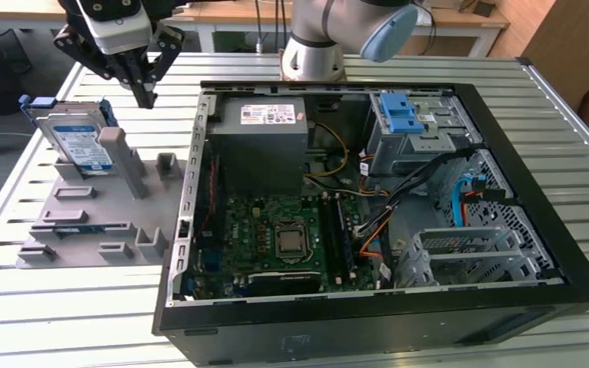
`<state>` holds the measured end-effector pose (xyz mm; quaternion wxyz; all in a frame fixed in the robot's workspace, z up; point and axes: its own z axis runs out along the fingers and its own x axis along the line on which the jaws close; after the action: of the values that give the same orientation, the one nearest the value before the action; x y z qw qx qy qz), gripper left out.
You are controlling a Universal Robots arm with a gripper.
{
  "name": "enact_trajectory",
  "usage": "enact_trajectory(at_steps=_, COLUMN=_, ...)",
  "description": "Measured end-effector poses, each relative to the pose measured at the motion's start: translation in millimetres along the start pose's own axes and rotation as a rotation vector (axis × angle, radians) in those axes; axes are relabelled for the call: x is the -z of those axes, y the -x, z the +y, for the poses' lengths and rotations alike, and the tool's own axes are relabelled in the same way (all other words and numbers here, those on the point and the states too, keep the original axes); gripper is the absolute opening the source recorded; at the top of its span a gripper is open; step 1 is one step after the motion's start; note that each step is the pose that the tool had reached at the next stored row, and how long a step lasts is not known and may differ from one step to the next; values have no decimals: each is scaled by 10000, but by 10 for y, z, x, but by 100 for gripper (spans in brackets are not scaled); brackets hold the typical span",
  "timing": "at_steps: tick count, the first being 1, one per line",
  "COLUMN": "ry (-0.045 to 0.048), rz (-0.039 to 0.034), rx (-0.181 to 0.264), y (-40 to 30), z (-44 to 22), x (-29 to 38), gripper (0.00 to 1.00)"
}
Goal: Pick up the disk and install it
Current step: 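Reach for the disk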
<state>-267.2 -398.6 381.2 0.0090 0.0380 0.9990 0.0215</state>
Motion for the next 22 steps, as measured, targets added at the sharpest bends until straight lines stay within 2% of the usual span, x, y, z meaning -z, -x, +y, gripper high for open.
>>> enact_trajectory(at_steps=22, ry=0, rz=0, rx=1, y=-59, z=-5, x=-10, gripper=11)
